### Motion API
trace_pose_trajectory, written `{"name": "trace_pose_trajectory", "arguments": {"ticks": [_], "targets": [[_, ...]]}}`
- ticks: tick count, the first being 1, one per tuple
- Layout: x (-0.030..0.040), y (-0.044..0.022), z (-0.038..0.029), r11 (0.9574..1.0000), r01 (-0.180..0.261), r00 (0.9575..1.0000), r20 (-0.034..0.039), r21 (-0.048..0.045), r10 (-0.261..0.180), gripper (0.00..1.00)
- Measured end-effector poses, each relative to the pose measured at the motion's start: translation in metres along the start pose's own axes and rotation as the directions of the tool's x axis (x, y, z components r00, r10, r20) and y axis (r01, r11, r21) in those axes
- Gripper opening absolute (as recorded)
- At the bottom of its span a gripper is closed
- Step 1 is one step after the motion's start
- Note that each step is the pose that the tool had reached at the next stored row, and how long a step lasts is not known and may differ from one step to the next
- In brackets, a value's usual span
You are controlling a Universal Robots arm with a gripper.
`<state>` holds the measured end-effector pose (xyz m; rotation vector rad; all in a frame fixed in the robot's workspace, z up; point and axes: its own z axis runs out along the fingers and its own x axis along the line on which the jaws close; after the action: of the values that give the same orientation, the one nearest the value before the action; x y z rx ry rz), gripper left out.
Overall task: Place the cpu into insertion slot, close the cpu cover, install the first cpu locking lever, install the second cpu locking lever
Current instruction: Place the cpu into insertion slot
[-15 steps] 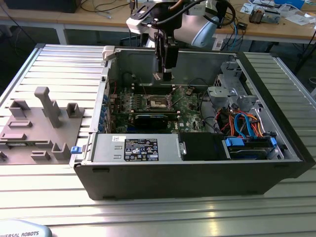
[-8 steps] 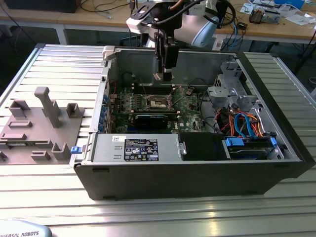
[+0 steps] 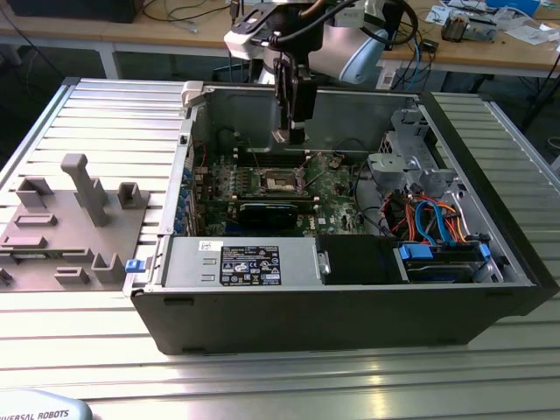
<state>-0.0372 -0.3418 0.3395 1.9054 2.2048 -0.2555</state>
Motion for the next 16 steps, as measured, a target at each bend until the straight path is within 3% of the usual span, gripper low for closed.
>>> {"name": "trace_pose_trajectory", "arguments": {"ticks": [16], "targets": [[-0.0001, 0.0007, 0.0001, 1.0, 0.001, 0.9999, 0.0151, 0.0023, -0.001, 0.54]]}}
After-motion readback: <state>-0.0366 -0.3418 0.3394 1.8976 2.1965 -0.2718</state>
